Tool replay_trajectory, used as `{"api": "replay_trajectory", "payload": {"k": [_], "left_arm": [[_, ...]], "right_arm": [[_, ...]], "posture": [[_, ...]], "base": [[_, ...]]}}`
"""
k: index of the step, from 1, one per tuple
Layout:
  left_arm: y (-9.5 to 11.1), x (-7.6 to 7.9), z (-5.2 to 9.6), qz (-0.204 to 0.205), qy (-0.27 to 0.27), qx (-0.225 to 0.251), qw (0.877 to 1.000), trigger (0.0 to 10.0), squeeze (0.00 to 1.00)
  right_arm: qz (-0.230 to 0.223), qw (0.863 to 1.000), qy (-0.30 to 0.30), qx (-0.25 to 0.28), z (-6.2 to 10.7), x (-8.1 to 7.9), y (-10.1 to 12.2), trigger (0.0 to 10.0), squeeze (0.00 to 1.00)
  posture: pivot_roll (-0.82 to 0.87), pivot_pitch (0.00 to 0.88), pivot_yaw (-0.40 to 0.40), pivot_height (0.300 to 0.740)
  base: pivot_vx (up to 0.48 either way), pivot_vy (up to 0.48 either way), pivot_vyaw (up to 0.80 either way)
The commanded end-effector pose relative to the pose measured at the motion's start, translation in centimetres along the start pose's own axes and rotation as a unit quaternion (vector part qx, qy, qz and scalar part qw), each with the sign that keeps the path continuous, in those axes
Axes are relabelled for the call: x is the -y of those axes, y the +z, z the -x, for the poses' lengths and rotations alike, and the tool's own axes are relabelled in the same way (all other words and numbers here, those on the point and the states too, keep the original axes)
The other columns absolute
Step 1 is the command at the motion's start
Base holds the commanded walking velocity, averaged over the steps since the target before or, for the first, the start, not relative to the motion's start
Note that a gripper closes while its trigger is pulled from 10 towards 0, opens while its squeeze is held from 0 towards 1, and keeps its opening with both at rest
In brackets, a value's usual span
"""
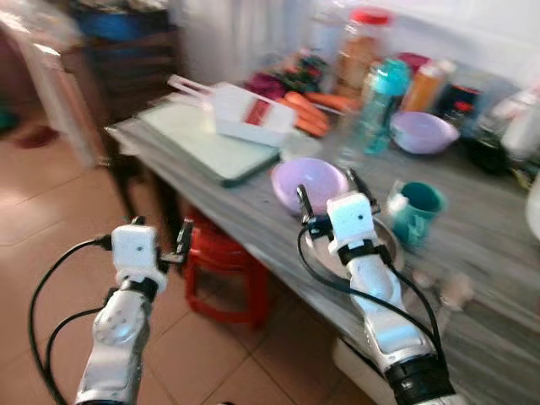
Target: Setting the table
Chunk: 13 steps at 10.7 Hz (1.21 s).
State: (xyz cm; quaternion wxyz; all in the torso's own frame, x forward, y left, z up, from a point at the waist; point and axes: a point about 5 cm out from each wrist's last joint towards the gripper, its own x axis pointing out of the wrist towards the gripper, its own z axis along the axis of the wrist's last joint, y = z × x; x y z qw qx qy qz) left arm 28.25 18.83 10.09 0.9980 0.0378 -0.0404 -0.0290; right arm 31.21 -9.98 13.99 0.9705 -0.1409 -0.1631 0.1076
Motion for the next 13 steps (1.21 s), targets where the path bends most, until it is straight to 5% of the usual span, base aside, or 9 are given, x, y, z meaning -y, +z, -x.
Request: {"api": "replay_trajectory", "payload": {"k": [1, 5, 13], "left_arm": [[0.0, 0.1, -0.3, -0.010, 0.005, 0.000, 1.000, 10.0, 0.00], [-0.4, -1.4, -1.2, -0.072, 0.103, -0.019, 0.992, 10.0, 0.00], [-1.0, -1.2, -1.7, -0.076, 0.129, -0.032, 0.988, 10.0, 0.00]], "right_arm": [[-0.001, 1.000, -0.006, 0.005, 0.1, 0.2, 0.2, 10.0, 0.00], [0.001, 1.000, -0.001, 0.010, -0.3, 0.1, 0.5, 10.0, 0.00], [-0.014, 1.000, 0.014, 0.011, -0.3, -0.6, 0.4, 10.0, 0.00]], "posture": [[0.18, 0.000, -0.037, 0.740], [0.18, 0.000, -0.038, 0.740], [0.17, 0.000, -0.037, 0.740]], "base": [[0.000, 0.000, 0.80], [0.000, 0.000, 0.80], [0.000, 0.000, 0.70]]}}
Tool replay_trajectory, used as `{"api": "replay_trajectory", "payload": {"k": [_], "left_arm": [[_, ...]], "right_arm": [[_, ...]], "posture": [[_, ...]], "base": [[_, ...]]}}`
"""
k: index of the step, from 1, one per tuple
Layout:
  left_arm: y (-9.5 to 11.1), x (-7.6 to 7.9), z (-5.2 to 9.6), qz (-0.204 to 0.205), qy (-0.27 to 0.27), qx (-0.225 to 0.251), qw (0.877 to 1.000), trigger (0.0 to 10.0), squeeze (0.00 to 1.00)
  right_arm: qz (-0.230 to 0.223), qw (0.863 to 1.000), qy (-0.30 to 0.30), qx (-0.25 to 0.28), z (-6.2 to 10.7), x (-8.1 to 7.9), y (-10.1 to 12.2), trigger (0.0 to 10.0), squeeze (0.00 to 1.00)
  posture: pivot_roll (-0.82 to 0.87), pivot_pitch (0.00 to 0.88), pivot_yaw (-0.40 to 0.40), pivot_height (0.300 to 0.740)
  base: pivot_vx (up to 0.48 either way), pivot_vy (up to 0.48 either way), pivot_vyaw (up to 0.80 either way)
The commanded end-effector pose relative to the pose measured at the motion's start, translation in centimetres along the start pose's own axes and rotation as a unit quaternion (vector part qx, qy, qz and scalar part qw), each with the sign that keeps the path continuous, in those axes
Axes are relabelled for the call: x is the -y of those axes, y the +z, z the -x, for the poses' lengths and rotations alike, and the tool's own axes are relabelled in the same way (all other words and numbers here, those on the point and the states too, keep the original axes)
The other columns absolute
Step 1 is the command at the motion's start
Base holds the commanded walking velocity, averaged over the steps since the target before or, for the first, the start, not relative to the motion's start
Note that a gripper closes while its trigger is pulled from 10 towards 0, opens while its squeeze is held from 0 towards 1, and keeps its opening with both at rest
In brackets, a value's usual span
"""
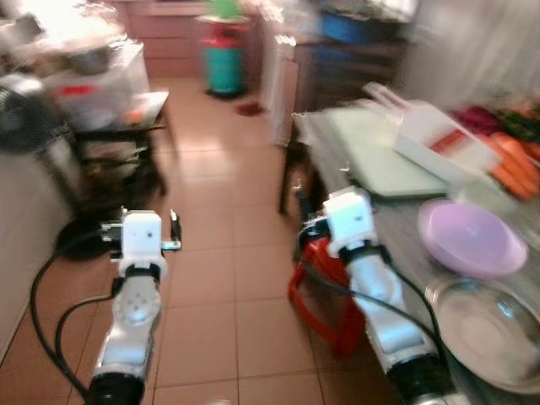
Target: Setting the table
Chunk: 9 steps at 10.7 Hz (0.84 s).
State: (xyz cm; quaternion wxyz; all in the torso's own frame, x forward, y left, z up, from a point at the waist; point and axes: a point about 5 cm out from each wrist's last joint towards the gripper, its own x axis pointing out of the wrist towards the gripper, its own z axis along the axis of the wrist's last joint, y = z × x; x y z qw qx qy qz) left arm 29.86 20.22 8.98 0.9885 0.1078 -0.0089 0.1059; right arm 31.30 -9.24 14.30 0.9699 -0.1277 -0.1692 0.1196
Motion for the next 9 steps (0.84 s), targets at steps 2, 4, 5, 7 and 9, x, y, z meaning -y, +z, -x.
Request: {"api": "replay_trajectory", "payload": {"k": [2, 4, 5, 7, 9], "left_arm": [[0.31, 0.33, -0.27, 0.003, 0.001, 0.005, 1.000, 10.0, 0.00], [0.25, 0.59, -0.26, 0.003, 0.005, 0.003, 1.000, 10.0, 0.00], [0.25, 0.66, -0.31, 0.006, 0.009, -0.001, 1.000, 10.0, 0.00], [0.25, 0.70, -0.46, 0.006, 0.011, -0.003, 1.000, 10.0, 0.00], [0.33, 0.66, -0.63, 0.009, 0.016, -0.006, 1.000, 10.0, 0.00]], "right_arm": [[-0.008, 1.000, 0.003, -0.001, 0.03, -0.06, -0.09, 10.0, 0.00], [-0.020, 1.000, 0.002, 0.001, 0.02, 0.05, -0.11, 10.0, 0.00], [-0.023, 1.000, -0.001, -0.010, 0.03, -0.01, -0.43, 10.0, 0.00], [-0.023, 1.000, -0.001, -0.013, 0.02, 0.04, -0.53, 10.0, 0.00], [-0.019, 1.000, 0.000, -0.019, 0.15, -0.01, -0.77, 10.0, 0.00]], "posture": [[0.17, 0.000, -0.038, 0.740], [0.18, 0.000, -0.041, 0.740], [0.18, 0.000, -0.042, 0.740], [0.17, 0.000, -0.039, 0.740], [0.17, 0.000, -0.039, 0.740]], "base": [[0.000, 0.000, 0.00], [0.000, 0.000, 0.00], [0.000, 0.000, 0.00], [0.000, 0.120, -0.40], [0.000, -0.171, -0.80]]}}
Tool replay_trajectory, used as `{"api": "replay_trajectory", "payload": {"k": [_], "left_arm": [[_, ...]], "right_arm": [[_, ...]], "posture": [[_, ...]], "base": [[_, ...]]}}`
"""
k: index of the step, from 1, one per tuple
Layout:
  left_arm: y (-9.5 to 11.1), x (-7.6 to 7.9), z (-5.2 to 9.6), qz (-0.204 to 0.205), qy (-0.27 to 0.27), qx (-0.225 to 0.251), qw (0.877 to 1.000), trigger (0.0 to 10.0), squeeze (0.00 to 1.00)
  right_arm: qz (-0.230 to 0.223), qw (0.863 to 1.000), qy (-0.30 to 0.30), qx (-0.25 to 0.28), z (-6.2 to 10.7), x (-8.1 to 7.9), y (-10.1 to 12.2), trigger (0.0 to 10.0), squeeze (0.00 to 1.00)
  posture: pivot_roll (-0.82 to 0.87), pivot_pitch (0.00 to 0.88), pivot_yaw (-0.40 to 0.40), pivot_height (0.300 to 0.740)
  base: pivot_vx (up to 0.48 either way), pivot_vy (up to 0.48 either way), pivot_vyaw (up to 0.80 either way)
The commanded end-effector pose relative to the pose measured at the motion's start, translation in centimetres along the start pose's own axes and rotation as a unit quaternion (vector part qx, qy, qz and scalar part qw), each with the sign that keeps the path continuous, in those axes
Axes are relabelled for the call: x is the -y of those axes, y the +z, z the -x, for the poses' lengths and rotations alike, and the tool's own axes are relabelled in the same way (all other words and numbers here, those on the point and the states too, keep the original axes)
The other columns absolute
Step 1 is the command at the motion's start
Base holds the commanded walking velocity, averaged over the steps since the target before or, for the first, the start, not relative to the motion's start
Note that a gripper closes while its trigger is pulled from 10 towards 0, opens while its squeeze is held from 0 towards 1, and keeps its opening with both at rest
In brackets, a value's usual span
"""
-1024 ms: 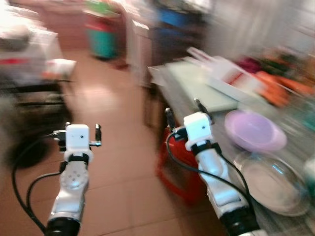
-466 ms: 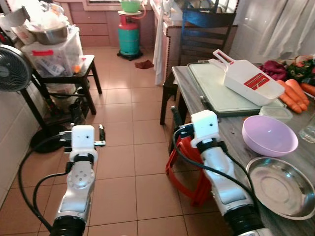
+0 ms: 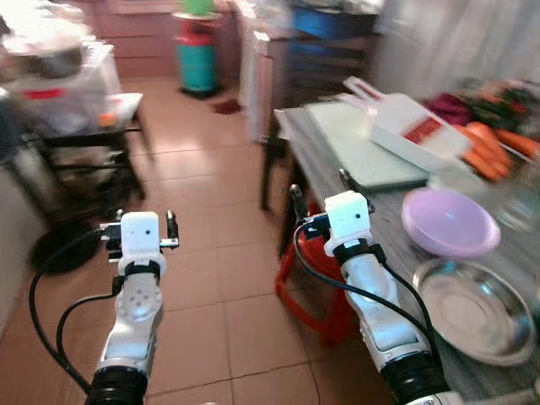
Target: Setting the table
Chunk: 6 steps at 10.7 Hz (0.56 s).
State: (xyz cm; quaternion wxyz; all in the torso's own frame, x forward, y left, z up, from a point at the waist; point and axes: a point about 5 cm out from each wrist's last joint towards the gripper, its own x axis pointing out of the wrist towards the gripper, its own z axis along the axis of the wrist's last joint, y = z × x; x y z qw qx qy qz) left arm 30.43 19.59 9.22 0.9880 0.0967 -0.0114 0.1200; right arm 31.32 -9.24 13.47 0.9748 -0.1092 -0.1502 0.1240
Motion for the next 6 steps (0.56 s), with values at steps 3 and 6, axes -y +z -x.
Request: {"api": "replay_trajectory", "payload": {"k": [3, 6], "left_arm": [[0.05, 0.25, -0.17, -0.001, -0.003, -0.003, 1.000, 10.0, 0.00], [0.08, 0.29, -0.23, -0.005, -0.004, -0.002, 1.000, 10.0, 0.00]], "right_arm": [[0.005, 1.000, -0.004, -0.004, 0.02, 0.18, -0.12, 10.0, 0.00], [0.013, 1.000, 0.002, 0.000, -0.03, 0.06, -0.13, 10.0, 0.00]], "posture": [[0.17, 0.000, -0.037, 0.740], [0.17, 0.000, -0.032, 0.740]], "base": [[0.000, 0.068, -0.80], [0.000, 0.302, 0.00]]}}
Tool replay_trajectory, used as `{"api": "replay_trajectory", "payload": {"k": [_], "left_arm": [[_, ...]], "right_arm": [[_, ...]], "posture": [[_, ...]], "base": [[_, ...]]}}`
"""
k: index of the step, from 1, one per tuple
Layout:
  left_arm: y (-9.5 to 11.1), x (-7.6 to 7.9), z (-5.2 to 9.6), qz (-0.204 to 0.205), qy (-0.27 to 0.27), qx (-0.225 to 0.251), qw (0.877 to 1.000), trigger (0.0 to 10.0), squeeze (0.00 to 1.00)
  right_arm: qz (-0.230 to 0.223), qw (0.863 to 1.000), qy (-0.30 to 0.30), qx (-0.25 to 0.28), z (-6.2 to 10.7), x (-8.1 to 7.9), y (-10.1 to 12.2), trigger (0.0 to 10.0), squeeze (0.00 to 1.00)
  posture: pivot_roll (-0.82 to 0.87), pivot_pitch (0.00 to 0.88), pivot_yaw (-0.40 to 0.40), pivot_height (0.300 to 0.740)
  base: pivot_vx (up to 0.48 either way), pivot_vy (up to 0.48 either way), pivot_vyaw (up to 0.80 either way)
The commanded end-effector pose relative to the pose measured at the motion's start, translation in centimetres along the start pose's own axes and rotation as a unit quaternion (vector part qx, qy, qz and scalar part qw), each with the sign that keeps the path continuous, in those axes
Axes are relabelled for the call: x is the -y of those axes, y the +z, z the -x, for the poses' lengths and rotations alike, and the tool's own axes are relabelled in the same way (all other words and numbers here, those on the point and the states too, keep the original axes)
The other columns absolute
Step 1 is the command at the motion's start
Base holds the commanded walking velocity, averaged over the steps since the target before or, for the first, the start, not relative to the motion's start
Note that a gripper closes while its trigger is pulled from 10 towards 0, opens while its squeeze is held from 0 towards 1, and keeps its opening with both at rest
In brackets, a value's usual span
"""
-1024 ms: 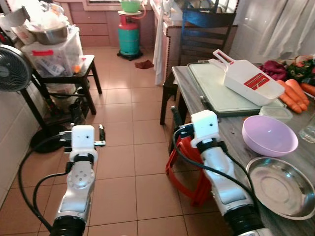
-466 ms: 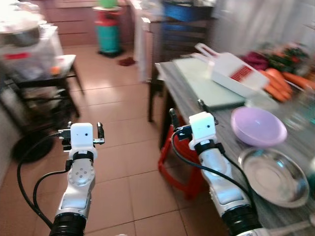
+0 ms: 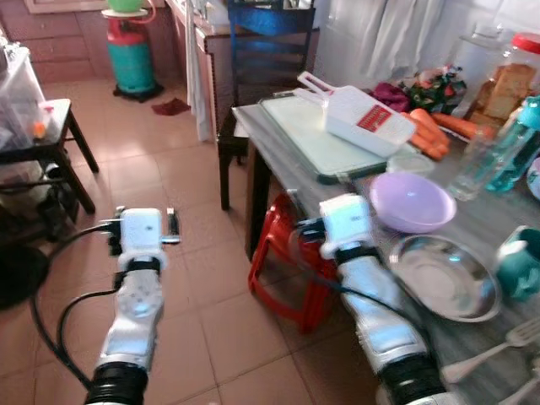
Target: Setting the table
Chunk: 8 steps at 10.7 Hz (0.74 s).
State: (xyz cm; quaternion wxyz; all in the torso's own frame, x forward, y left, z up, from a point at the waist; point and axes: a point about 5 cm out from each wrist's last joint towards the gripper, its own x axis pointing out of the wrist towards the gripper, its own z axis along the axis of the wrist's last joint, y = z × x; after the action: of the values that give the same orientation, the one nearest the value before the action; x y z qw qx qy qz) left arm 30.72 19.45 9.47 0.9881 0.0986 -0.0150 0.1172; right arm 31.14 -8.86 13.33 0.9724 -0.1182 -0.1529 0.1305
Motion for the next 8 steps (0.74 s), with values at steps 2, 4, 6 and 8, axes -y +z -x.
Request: {"api": "replay_trajectory", "payload": {"k": [2, 4, 6, 8], "left_arm": [[-0.03, 0.26, -0.07, -0.006, -0.004, -0.001, 1.000, 10.0, 0.00], [-0.09, 0.34, -0.02, -0.005, -0.005, -0.005, 1.000, 10.0, 0.00], [-0.08, 0.37, -0.04, -0.004, -0.007, -0.005, 1.000, 10.0, 0.00], [-0.09, 0.48, -0.06, -0.007, -0.011, -0.005, 1.000, 10.0, 0.00]], "right_arm": [[0.013, 1.000, -0.003, 0.000, -0.06, 0.35, -0.09, 10.0, 0.00], [0.011, 1.000, -0.003, -0.001, 0.06, 0.30, -0.11, 10.0, 0.00], [0.010, 1.000, -0.005, 0.002, 0.07, 0.38, -0.02, 10.0, 0.00], [0.008, 1.000, -0.009, 0.001, 0.16, 0.46, -0.15, 10.0, 0.00]], "posture": [[0.17, 0.000, -0.029, 0.740], [0.17, 0.000, -0.026, 0.740], [0.17, 0.000, -0.022, 0.740], [0.17, 0.000, -0.016, 0.740]], "base": [[0.000, 0.171, 0.80], [0.000, 0.144, 0.80], [0.000, 0.317, 0.53], [0.000, 0.354, 0.00]]}}
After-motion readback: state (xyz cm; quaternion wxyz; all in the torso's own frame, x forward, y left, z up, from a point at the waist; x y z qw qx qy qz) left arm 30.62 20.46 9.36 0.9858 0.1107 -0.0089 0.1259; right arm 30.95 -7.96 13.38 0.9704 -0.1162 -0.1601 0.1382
